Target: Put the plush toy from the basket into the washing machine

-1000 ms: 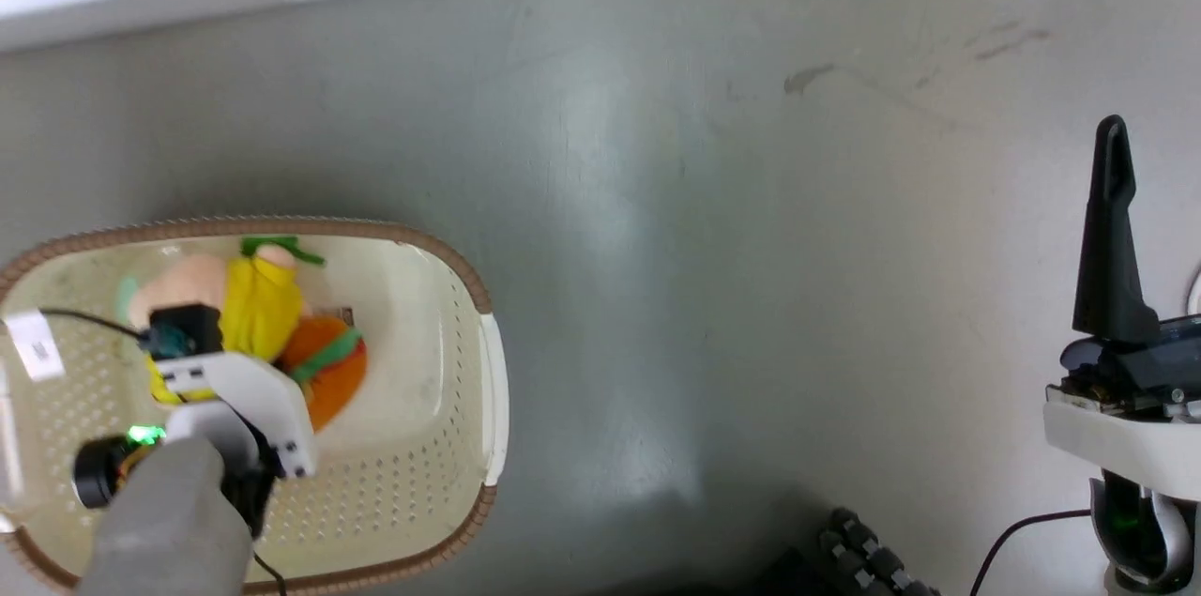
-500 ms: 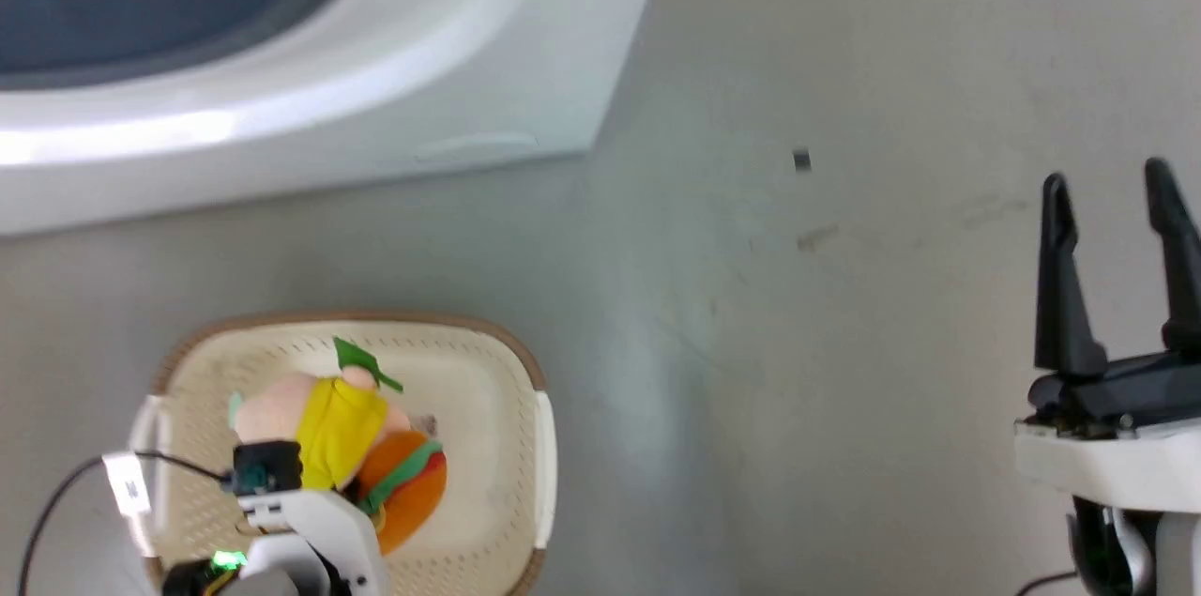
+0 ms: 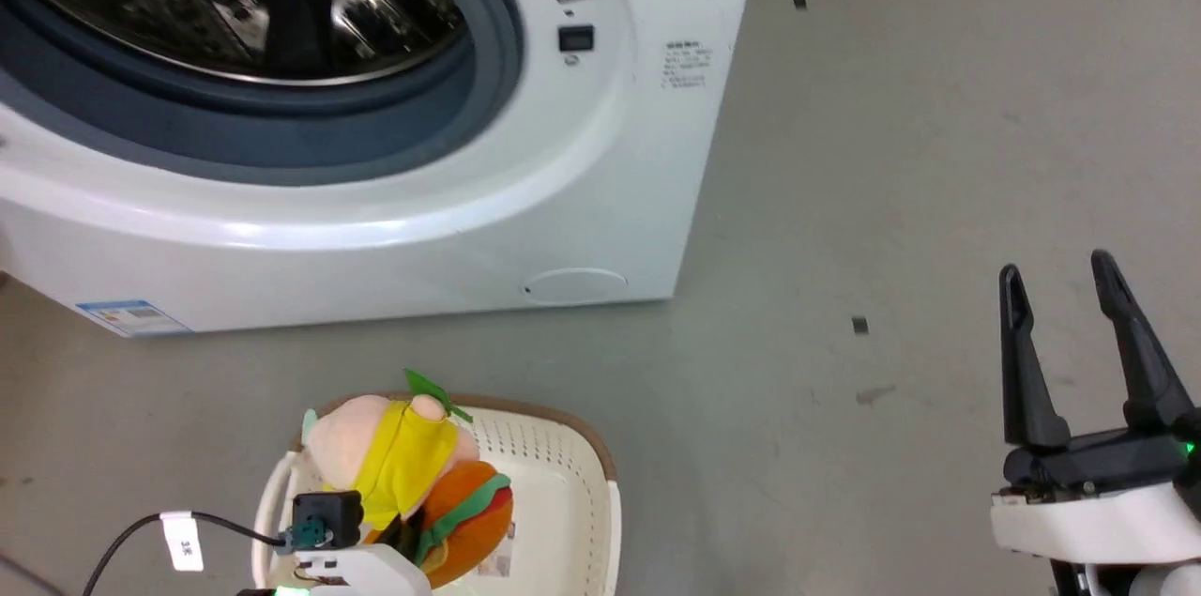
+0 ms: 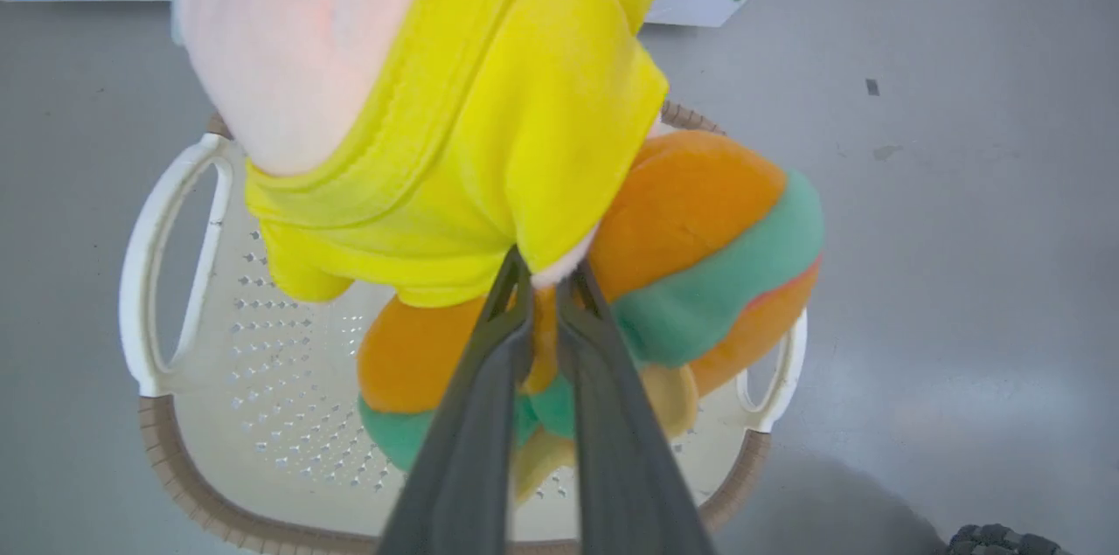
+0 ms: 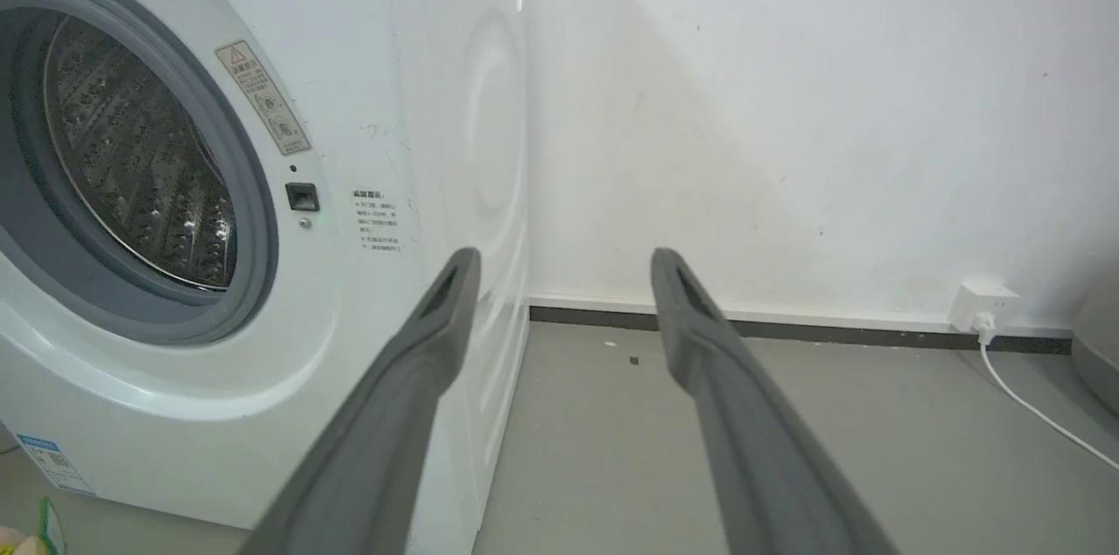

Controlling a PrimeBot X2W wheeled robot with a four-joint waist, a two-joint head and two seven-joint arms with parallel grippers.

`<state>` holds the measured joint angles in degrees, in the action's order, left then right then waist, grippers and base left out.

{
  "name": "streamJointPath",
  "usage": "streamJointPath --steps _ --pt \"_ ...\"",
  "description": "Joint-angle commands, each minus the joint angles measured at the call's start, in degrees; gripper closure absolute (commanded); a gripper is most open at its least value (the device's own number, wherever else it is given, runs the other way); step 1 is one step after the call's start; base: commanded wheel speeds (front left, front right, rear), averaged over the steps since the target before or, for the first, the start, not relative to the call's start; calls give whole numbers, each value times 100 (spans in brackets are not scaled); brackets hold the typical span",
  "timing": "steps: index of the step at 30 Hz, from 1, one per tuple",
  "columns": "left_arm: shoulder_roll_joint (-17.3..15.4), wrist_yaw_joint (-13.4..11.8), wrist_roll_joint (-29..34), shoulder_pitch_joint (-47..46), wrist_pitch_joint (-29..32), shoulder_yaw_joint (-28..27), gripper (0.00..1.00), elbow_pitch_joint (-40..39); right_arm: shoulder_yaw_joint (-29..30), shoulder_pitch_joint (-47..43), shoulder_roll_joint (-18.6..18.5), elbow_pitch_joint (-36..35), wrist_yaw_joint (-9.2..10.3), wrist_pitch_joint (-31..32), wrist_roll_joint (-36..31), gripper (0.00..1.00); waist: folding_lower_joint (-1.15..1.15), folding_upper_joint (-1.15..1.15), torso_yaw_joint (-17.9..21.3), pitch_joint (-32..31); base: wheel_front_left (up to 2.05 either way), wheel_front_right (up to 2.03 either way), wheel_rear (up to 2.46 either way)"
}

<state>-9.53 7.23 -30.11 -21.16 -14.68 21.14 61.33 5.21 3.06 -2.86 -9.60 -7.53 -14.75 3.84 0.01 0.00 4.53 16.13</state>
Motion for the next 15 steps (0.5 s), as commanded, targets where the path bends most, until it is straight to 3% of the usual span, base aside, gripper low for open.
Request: streamJointPath --steps 1,15 --pt "-36 23 64 187 -29 -26 100 -255 8 -118 -1 20 4 -25 -41 0 -1 0 -210 -333 0 0 0" --pt "-72 -213 383 1249 -31 -529 100 -2426 -36 -506 -1 31 4 -25 7 0 -1 0 -399 -911 0 0 0"
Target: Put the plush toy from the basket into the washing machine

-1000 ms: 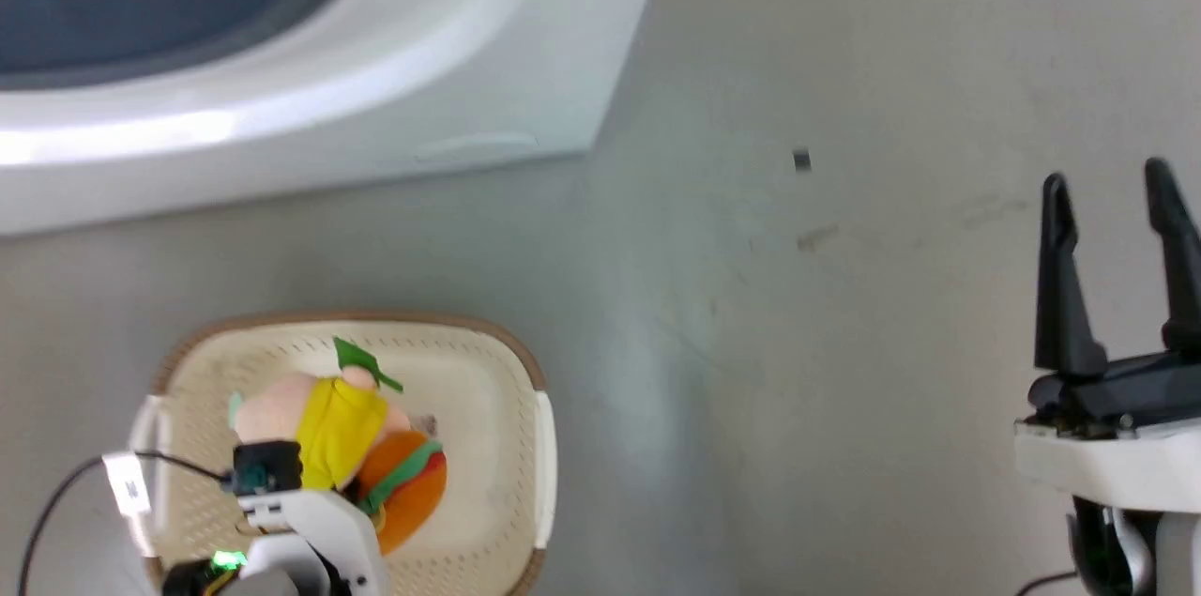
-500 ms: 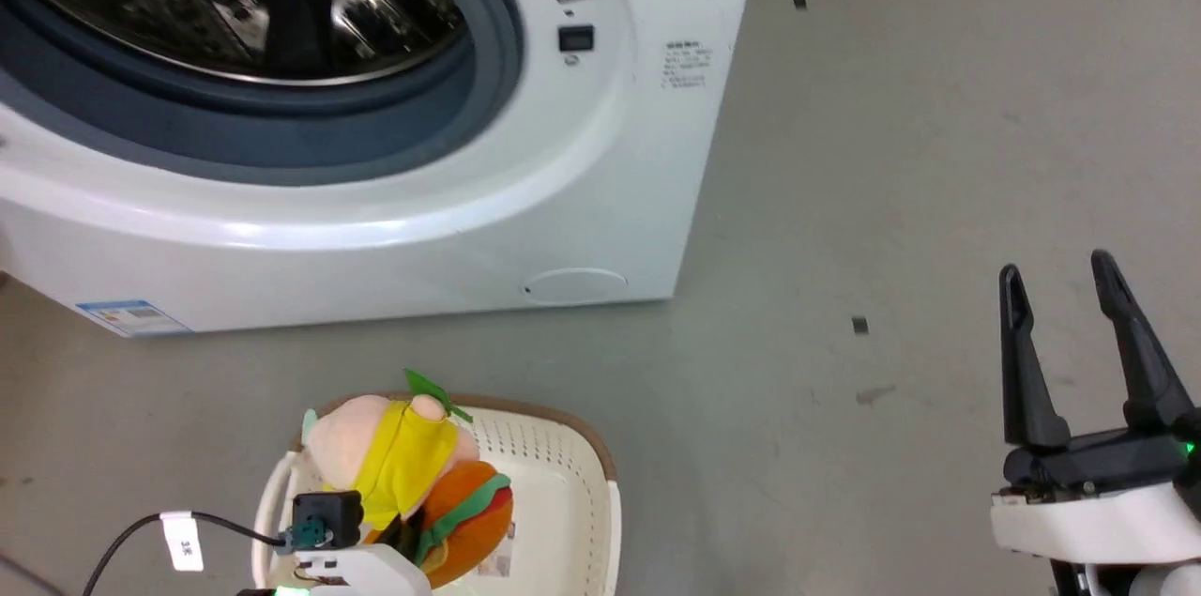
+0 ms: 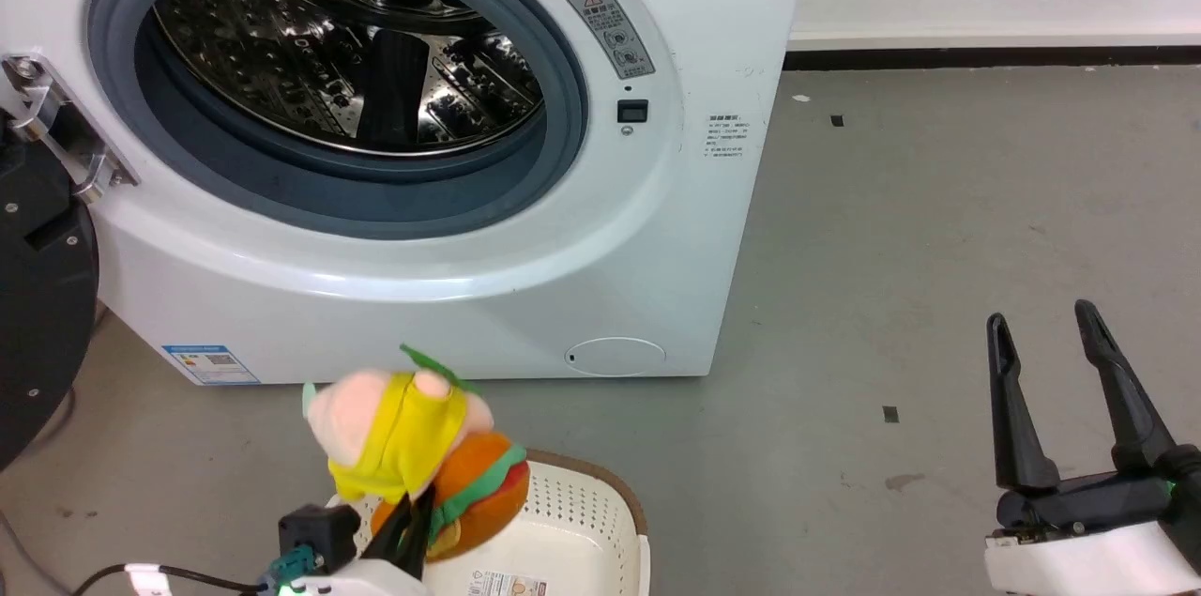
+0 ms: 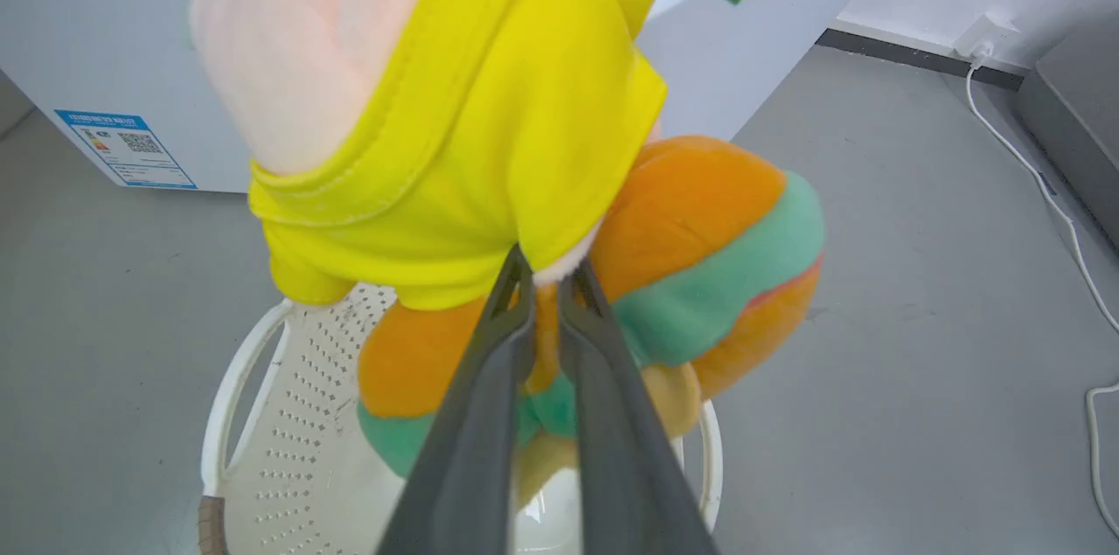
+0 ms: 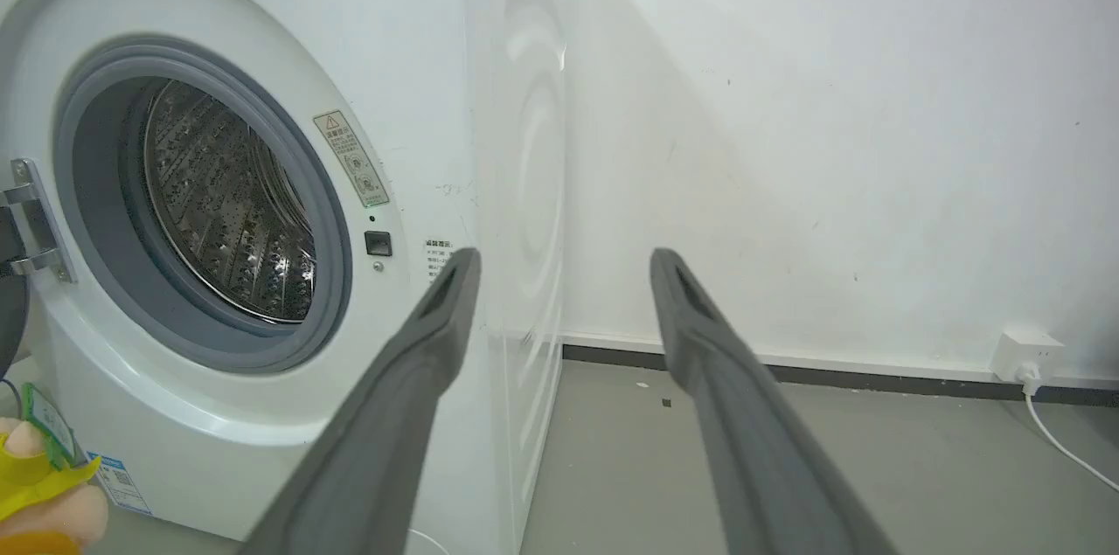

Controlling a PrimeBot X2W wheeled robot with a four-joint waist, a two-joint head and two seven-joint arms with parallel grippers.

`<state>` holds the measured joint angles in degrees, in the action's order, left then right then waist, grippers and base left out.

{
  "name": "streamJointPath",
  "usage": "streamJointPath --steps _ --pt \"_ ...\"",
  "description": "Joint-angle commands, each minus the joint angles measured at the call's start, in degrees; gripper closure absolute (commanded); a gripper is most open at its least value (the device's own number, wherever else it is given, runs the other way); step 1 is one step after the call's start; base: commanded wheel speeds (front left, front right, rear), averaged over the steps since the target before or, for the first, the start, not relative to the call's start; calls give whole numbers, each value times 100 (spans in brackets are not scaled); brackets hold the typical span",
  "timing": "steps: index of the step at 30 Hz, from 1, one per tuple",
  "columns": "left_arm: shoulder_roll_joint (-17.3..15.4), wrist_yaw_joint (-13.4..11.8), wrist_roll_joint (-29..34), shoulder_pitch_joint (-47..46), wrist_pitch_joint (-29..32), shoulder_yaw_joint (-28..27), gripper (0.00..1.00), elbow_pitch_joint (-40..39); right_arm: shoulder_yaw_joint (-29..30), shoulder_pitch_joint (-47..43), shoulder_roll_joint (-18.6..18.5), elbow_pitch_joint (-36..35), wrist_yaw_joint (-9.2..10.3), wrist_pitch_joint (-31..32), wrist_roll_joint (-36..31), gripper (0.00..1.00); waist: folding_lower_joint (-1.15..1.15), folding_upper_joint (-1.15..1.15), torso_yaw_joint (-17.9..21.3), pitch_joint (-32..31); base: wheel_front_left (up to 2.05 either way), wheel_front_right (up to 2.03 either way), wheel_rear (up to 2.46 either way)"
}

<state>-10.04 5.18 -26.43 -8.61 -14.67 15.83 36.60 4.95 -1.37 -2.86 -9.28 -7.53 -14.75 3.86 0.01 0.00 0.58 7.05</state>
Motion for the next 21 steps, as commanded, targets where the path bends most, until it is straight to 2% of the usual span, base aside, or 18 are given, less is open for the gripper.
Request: streamJointPath --steps 1,12,21 --pt "-31 -23 43 33 -32 -38 100 -122 -13 -77 -1 -4 4 -25 7 0 -1 0 -6 -9 0 0 0" --pt "-362 -194 327 -44 -32 -583 100 -1893 -143 32 -1 -121 4 -25 25 0 -1 0 294 331 0 0 0" --pt "-926 -173 250 -1164 254 -982 100 -2380 -80 361 -1 -451 4 -25 181 0 -1 0 633 1288 0 0 0"
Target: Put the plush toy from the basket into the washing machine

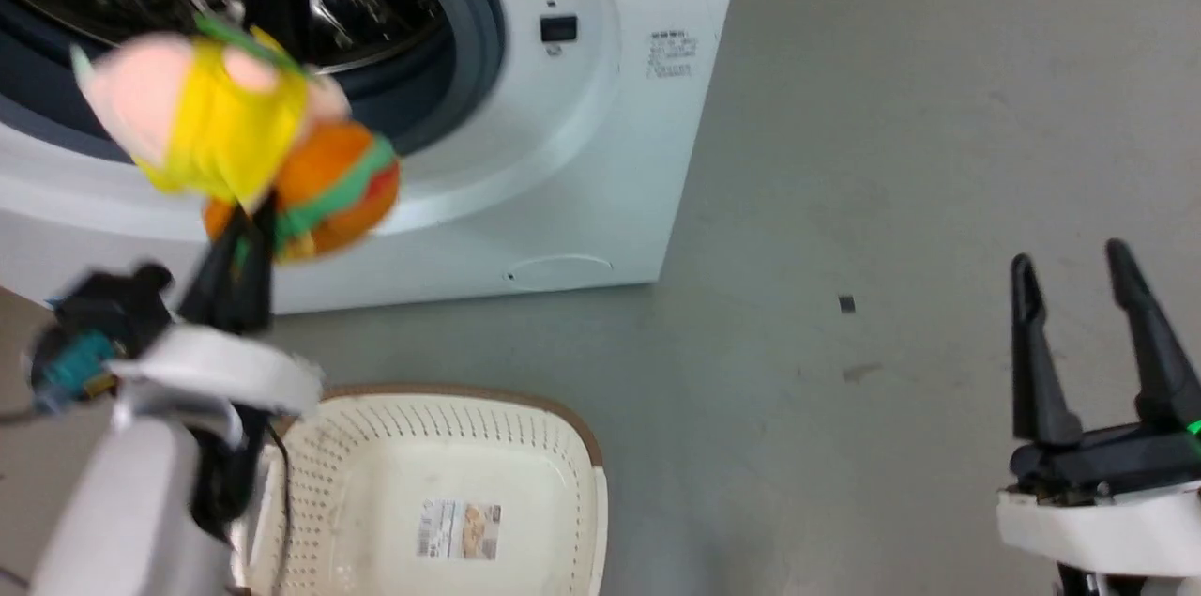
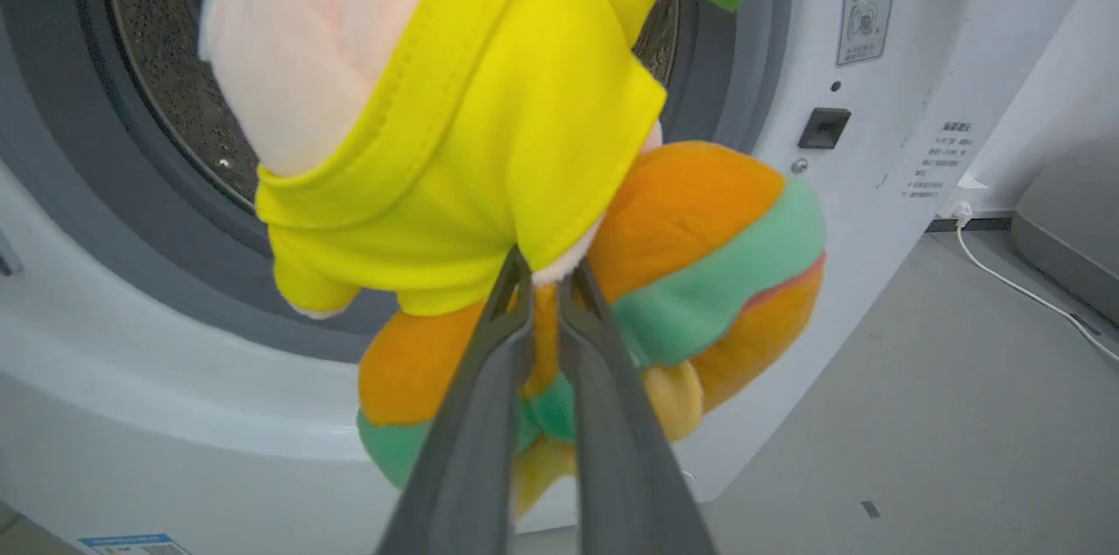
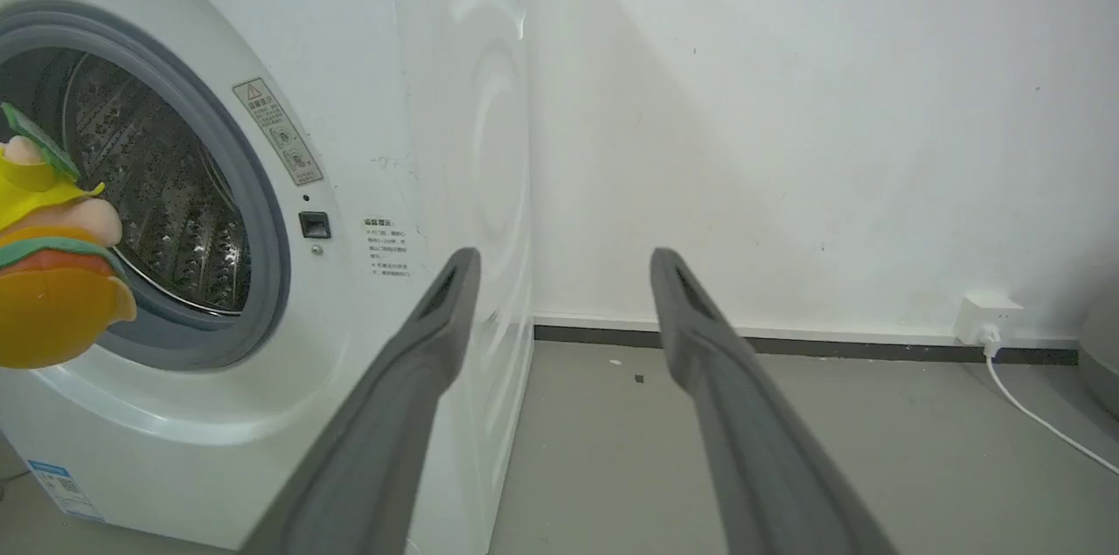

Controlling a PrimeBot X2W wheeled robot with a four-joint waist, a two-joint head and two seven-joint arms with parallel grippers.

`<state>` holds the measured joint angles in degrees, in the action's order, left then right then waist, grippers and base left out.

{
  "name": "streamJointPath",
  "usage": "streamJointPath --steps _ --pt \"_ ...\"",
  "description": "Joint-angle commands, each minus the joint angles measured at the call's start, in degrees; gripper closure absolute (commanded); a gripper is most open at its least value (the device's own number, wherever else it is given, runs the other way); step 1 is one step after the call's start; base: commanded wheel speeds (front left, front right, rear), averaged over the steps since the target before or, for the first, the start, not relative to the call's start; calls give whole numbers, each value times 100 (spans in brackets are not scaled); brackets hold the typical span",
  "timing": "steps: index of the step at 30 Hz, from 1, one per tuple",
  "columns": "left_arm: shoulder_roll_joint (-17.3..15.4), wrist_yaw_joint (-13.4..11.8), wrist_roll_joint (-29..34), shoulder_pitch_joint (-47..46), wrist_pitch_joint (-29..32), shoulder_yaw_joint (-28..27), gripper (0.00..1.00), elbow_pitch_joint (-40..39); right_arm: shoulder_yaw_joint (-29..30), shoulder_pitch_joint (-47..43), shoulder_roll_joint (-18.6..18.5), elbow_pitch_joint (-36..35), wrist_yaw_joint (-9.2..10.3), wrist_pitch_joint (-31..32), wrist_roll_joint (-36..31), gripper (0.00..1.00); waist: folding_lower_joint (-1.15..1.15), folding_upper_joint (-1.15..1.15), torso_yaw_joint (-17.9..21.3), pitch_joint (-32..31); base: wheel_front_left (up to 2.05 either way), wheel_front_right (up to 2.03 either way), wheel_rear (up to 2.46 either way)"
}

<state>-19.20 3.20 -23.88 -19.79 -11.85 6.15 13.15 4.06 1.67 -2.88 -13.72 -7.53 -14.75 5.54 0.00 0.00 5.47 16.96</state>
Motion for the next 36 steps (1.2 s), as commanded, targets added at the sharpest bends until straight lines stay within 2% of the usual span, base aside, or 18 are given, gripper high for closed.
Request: streamJointPath --steps 1,7,12,19,29,36 --pt "-101 31 4 -232 25 -53 100 -59 18 100 1 -51 4 -25 34 0 0 0 183 434 0 0 0" --pt "-566 57 -71 -1469 486 -297 100 -10 14 454 1 -226 4 -25 166 0 0 0 439 1247 0 0 0" --pt "-1006 143 -164 -2592 868 -450 100 539 51 812 1 -349 4 -25 255 0 0 0 650 1788 0 0 0" --pt "-1473 253 90 -4150 1321 -187 100 1335 60 1128 1 -473 4 -25 390 0 0 0 795 2425 0 0 0" --pt "-1583 351 277 -5732 1893 292 100 2655 -25 1323 1 -484 4 -25 514 0 0 0 917 2969 0 0 0" --pt "-1564 349 397 -6156 2047 557 100 3508 -22 1383 1 -482 4 -25 526 0 0 0 908 3097 0 0 0"
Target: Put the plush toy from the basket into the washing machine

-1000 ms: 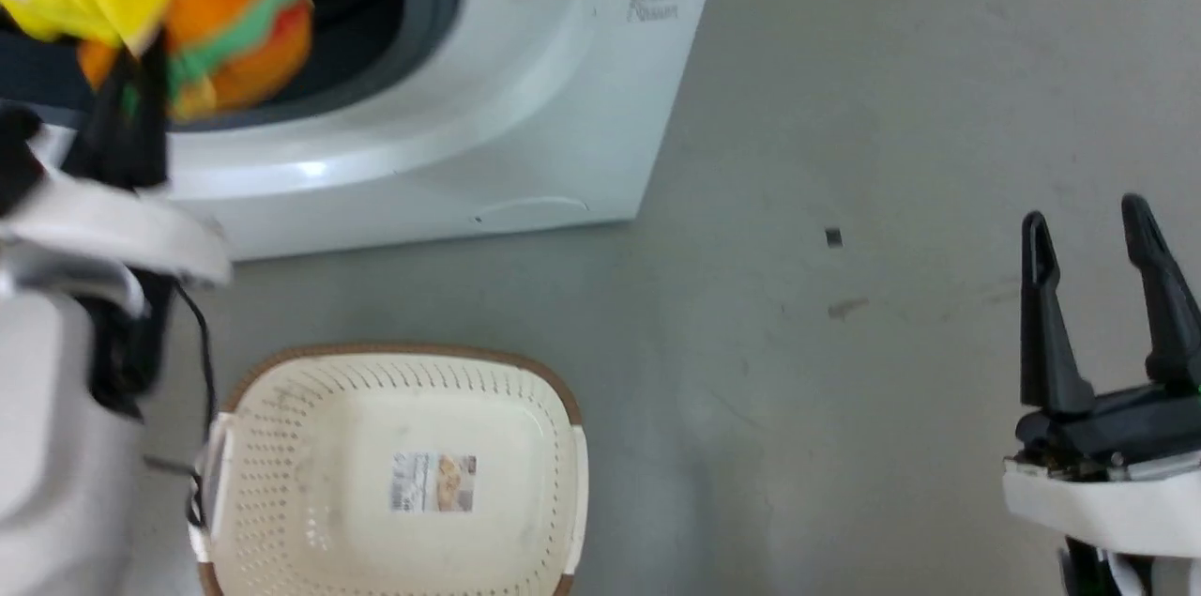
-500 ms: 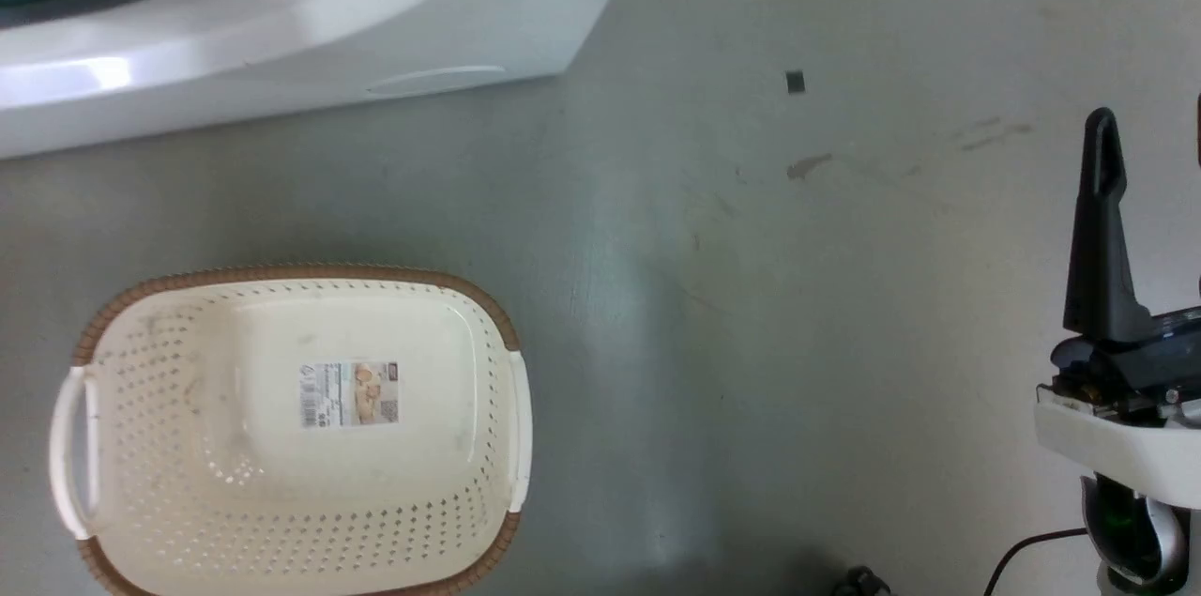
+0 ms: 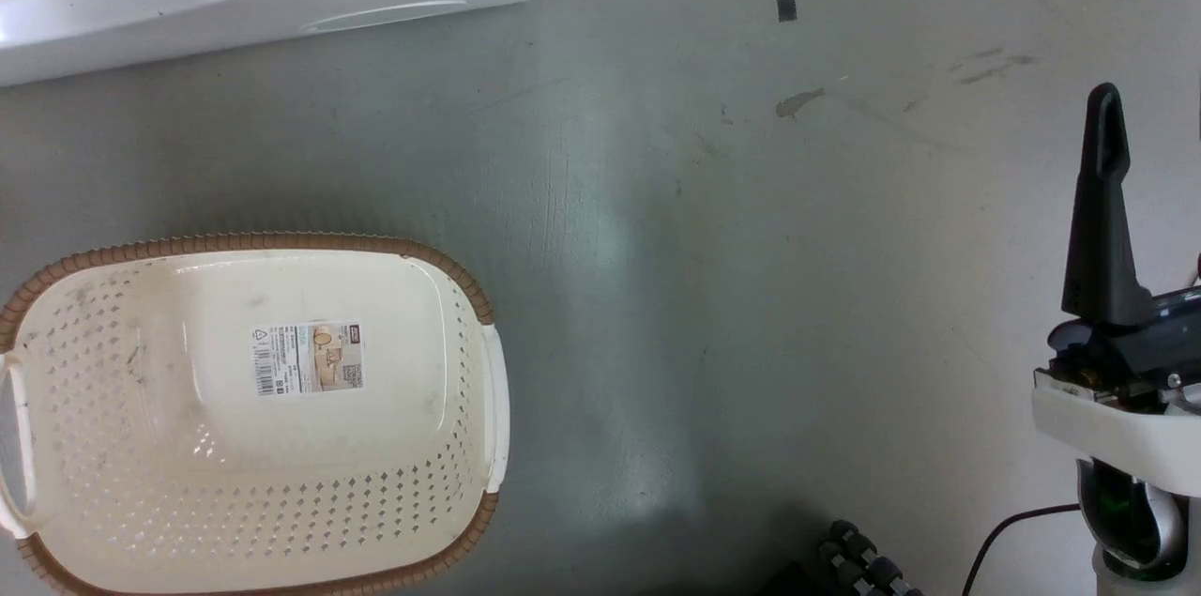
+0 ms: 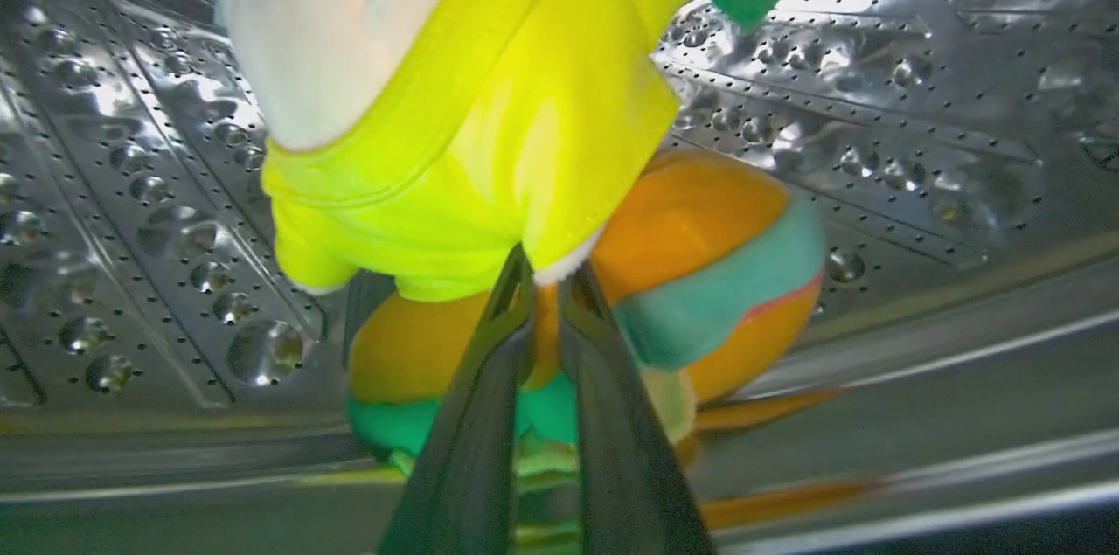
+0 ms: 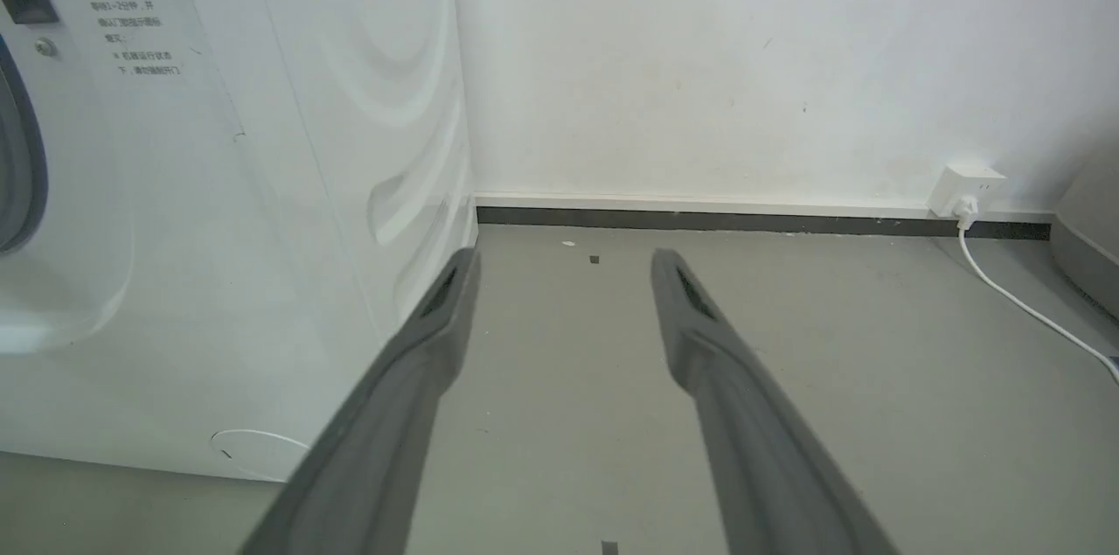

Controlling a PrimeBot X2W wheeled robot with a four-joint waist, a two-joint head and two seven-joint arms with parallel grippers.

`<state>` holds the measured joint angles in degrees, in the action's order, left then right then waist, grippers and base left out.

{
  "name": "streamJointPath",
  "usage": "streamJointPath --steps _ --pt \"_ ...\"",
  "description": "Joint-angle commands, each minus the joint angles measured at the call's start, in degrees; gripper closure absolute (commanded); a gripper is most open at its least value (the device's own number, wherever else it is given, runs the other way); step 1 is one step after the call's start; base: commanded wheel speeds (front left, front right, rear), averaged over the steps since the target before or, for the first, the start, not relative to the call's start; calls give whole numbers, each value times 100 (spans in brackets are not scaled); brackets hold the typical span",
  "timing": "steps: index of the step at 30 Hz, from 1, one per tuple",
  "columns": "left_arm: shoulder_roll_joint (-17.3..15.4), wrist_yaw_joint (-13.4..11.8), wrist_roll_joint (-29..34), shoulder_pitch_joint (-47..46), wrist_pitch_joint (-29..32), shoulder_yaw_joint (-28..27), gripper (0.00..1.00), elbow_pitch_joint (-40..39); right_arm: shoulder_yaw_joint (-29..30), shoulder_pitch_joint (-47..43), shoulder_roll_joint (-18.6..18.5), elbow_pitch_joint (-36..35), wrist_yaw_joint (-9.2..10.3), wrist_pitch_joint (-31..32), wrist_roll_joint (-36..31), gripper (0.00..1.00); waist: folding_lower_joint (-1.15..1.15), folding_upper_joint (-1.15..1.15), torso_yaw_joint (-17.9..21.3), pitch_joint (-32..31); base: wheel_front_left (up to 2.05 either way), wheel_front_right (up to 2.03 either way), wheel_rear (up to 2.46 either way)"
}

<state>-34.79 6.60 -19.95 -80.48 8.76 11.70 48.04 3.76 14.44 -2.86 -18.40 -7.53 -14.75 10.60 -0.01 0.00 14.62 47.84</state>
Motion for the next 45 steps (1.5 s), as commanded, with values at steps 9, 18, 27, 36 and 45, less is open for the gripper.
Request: streamJointPath --steps 9,18,27,36,45 --pt "106 68 -10 -124 -520 305 0 576 -49 162 -1 64 4 -25 -43 0 1 0 -154 -133 0 0 0" --pt "485 86 -353 362 -1218 522 0 937 19 96 -1 150 4 -25 -274 0 1 0 -427 -862 0 0 0" --pt "909 88 -1265 1518 -1919 939 0 730 17 -334 -1 354 4 -25 -561 0 1 0 -845 -2036 0 0 0" --pt "1001 88 -1864 2868 -2312 1303 0 -85 90 -916 -1 583 4 -25 -721 0 1 0 -1273 -3073 0 0 0" --pt "1230 -496 -1360 4764 -2374 763 0 -1756 68 -1378 -1 851 4 -25 -789 0 1 0 -1483 -3854 0 0 0"
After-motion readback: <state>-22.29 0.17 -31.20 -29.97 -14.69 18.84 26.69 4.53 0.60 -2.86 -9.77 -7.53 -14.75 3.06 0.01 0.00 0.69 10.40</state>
